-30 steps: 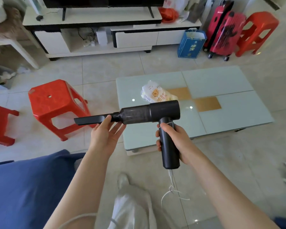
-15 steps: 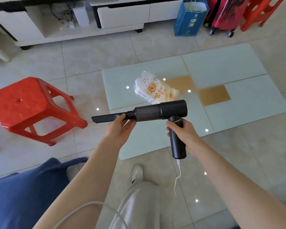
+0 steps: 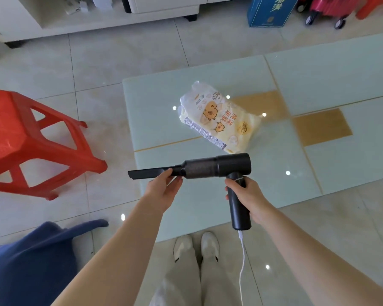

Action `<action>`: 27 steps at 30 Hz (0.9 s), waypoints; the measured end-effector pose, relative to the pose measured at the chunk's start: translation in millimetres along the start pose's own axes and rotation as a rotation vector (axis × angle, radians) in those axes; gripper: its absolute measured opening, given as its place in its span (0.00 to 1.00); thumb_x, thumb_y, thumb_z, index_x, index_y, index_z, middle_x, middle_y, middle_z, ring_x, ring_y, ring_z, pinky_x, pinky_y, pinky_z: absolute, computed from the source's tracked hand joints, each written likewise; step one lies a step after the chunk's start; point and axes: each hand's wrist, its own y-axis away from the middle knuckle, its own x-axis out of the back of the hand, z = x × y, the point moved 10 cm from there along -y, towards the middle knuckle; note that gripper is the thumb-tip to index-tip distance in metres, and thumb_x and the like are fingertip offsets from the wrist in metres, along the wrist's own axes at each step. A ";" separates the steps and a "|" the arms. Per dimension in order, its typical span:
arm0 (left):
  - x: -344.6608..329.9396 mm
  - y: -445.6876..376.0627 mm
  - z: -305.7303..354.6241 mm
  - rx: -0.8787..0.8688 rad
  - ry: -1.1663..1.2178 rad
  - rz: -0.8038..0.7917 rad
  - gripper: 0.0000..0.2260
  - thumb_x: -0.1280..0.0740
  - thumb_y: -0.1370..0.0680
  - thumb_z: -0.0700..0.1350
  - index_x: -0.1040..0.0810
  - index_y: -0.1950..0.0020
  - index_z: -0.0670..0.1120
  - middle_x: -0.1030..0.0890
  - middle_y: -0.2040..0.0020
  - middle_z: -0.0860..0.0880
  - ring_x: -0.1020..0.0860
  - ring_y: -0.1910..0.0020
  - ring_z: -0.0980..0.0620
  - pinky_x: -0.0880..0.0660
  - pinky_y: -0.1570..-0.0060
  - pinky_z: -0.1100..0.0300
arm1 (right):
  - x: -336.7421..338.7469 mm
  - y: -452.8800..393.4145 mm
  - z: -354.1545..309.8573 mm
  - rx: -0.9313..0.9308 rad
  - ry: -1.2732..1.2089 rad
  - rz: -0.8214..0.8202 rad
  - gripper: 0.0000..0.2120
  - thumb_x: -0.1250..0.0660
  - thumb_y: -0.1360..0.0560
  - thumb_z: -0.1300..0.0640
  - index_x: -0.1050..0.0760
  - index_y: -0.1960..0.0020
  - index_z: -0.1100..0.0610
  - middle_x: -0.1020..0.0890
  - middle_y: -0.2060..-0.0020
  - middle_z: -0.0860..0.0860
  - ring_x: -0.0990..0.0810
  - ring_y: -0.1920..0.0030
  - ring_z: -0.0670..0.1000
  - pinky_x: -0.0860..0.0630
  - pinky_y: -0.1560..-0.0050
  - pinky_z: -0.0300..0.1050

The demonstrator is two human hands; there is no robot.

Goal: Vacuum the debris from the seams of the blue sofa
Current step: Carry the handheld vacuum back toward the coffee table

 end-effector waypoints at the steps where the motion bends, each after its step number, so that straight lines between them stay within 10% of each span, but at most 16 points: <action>1: 0.3 -7.5 -1.2 0.000 -0.005 0.013 0.01 0.35 0.21 0.36 0.25 0.52 0.39 0.19 0.52 0.41 0.18 0.59 0.47 0.18 0.57 0.56 | -0.9 -8.0 1.7 -0.001 0.007 -0.006 0.11 0.30 0.22 0.56 0.24 0.44 0.62 0.18 0.57 0.57 0.18 0.62 0.54 0.21 0.59 0.45; 7: -16.1 -41.0 -4.3 -0.008 0.010 0.032 0.02 0.36 0.20 0.35 0.25 0.52 0.38 0.19 0.56 0.42 0.19 0.59 0.48 0.20 0.59 0.57 | 5.3 -60.0 -3.6 0.051 0.140 0.002 0.07 0.30 0.22 0.54 0.25 0.51 0.57 0.18 0.57 0.56 0.16 0.56 0.59 0.20 0.49 0.53; 12: -26.6 -56.5 -3.9 -0.031 0.010 0.048 0.07 0.37 0.20 0.35 0.27 0.42 0.38 0.20 0.54 0.41 0.20 0.57 0.49 0.21 0.53 0.56 | 9.6 -84.3 -10.8 0.117 0.278 0.023 0.10 0.32 0.21 0.53 0.26 0.46 0.59 0.22 0.59 0.51 0.23 0.61 0.47 0.30 0.63 0.40; 17: -27.4 -64.2 -3.2 -0.033 0.029 0.082 0.04 0.37 0.20 0.33 0.28 0.54 0.40 0.21 0.51 0.40 0.21 0.57 0.47 0.25 0.44 0.53 | 8.3 -102.6 3.4 0.076 0.379 0.019 0.12 0.31 0.22 0.51 0.25 0.48 0.61 0.22 0.60 0.52 0.23 0.60 0.51 0.29 0.63 0.41; 22: -13.3 -70.0 -7.8 -0.040 0.024 0.102 0.09 0.37 0.21 0.33 0.28 0.40 0.36 0.21 0.49 0.40 0.20 0.56 0.47 0.24 0.46 0.54 | 4.5 -108.0 14.2 0.054 0.429 0.016 0.13 0.30 0.22 0.51 0.26 0.50 0.62 0.24 0.62 0.52 0.24 0.61 0.52 0.30 0.64 0.43; 27: -14.2 -69.4 -5.7 -0.059 -0.037 0.109 0.04 0.35 0.21 0.35 0.26 0.47 0.36 0.20 0.55 0.40 0.20 0.58 0.48 0.24 0.42 0.54 | 4.6 -111.8 15.9 0.066 0.429 0.043 0.16 0.29 0.23 0.50 0.23 0.47 0.63 0.21 0.58 0.54 0.22 0.56 0.56 0.29 0.62 0.43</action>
